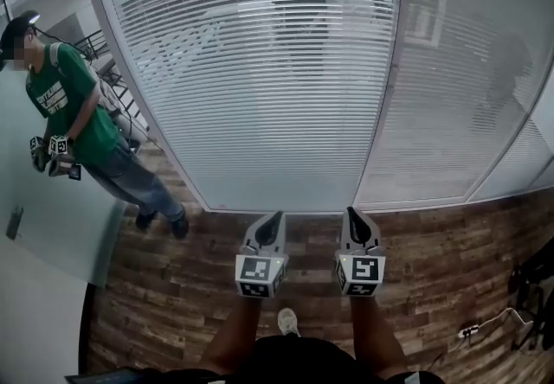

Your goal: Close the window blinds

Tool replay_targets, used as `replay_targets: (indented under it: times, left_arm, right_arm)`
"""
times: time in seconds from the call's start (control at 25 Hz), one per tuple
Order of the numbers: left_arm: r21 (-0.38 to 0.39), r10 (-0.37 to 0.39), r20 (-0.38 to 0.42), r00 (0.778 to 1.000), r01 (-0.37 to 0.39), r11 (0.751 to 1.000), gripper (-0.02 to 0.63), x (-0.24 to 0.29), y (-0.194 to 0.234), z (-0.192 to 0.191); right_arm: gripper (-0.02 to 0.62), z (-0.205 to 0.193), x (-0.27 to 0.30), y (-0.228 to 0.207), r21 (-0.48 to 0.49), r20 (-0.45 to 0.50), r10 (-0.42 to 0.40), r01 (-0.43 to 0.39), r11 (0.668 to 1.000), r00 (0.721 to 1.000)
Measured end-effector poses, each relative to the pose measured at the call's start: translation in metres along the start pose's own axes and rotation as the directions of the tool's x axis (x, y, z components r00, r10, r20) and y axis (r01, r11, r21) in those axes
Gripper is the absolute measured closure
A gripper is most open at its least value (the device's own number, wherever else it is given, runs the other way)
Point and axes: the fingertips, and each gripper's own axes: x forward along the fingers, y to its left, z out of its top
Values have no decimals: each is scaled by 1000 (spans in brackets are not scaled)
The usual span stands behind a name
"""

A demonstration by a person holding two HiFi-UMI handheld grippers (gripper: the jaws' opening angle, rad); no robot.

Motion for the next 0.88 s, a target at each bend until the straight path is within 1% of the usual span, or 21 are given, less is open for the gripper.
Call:
replay_targets:
  times: [0.12,0.24,0.36,0.48,0.56,0.72,0.88]
  left_arm:
    - [-5,-4,-9,1000,4,1000,606,21,16,5]
    - [14,-24,-12,1000,24,1000,606,43,31,0]
    - [20,-36,-5,999,36,999,606,64,38,9]
    - [45,-65,-12,998,65,997,606,77,46,1]
    - [36,-69,-24,997,70,997,606,83,56,-4]
    - [19,-49,-47,998,50,999,606,95,73,-10]
    - [10,-53,-27,998,54,999,606,111,75,4]
  right_arm:
    - [598,-2,25,-3,4,-2,-18,18,1000,1000]
    - [598,-4,48,-7,9,-4,-37,37,999,999]
    - [598,-9,67,-14,21,-12,-52,52,998,999]
    - [598,-10,80,-16,22,-21,-63,64,998,998]
    - [598,-11,89,-14,18,-22,-69,69,997,997]
    - [598,-12,104,-14,6,-31,-74,74,997,997]
    - [598,-11,119,-20,8,-30,-81,81,997,996]
